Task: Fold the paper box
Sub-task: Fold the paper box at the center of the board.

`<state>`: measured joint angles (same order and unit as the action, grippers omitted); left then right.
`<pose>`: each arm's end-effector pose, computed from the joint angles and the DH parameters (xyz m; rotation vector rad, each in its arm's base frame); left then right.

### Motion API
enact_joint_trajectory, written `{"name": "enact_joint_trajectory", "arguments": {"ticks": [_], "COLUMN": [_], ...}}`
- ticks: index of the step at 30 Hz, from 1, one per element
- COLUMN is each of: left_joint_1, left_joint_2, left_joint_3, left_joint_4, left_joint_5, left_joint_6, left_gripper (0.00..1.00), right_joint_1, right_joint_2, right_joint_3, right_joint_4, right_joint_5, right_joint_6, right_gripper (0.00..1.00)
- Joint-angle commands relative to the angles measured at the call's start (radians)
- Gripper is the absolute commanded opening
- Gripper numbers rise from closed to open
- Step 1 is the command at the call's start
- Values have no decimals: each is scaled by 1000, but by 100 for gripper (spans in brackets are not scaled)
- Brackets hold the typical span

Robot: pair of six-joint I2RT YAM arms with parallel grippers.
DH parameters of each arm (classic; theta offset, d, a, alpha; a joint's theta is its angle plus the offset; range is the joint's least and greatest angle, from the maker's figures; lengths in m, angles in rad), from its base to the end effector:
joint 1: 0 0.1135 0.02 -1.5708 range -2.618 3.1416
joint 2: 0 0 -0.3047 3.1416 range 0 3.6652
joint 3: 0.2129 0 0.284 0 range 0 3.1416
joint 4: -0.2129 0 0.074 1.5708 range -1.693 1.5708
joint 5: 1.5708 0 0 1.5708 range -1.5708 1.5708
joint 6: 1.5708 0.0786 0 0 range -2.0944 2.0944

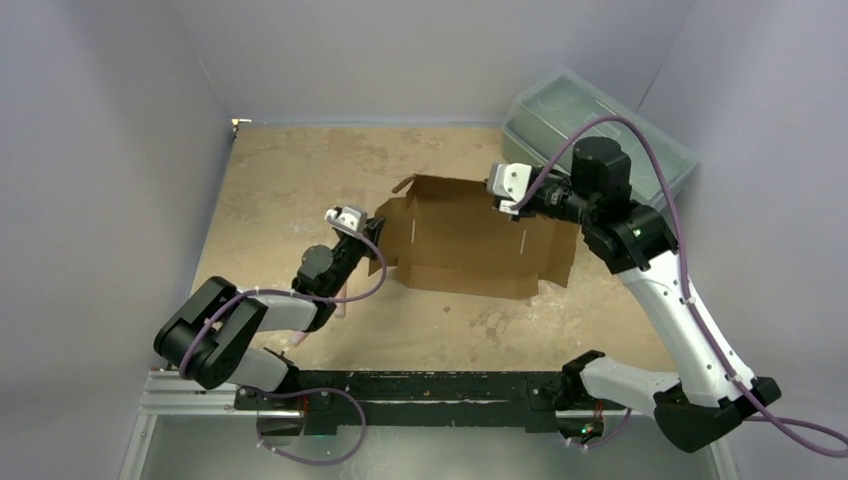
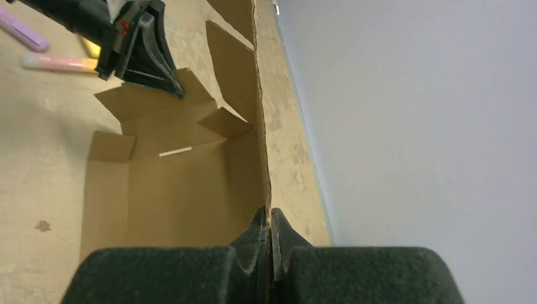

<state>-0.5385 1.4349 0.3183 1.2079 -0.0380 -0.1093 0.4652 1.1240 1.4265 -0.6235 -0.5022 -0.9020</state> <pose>0.2645 -0.1545 0.2062 0.2887 1.4712 -0.4957 0.2253 0.1554 0.4832 -1.4133 1.2007 0.1716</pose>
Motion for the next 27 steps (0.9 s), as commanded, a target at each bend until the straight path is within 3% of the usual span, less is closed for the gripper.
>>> {"name": "enact_joint_trajectory", "arguments": {"ticks": [1,4,6,14,27], "left_joint_1": [-10,-13,-17,-26,-28], "left_joint_2": [-40,-49,-55,-103,-67], "left_joint_3": [-42,-52,-55,-51,-34], "left_joint_4": [116,117,119,110,167], "left_joint_5": [16,19,24,6,-10], "left_joint_6": [31,53,72,168,232], "left_gripper": [0,0,0,0,0], "right_joint_1": [17,18,17,17,18], "right_joint_2": [-37,-20,12,220,267], "right_joint_3": [-32,16,97,506,494], "right_joint_4": [62,122,109,-239,-349], "right_joint_5": [-13,139,125,49,-87], "right_joint_6": [84,119,138,188,316], "right_gripper": [0,0,0,0,0]}}
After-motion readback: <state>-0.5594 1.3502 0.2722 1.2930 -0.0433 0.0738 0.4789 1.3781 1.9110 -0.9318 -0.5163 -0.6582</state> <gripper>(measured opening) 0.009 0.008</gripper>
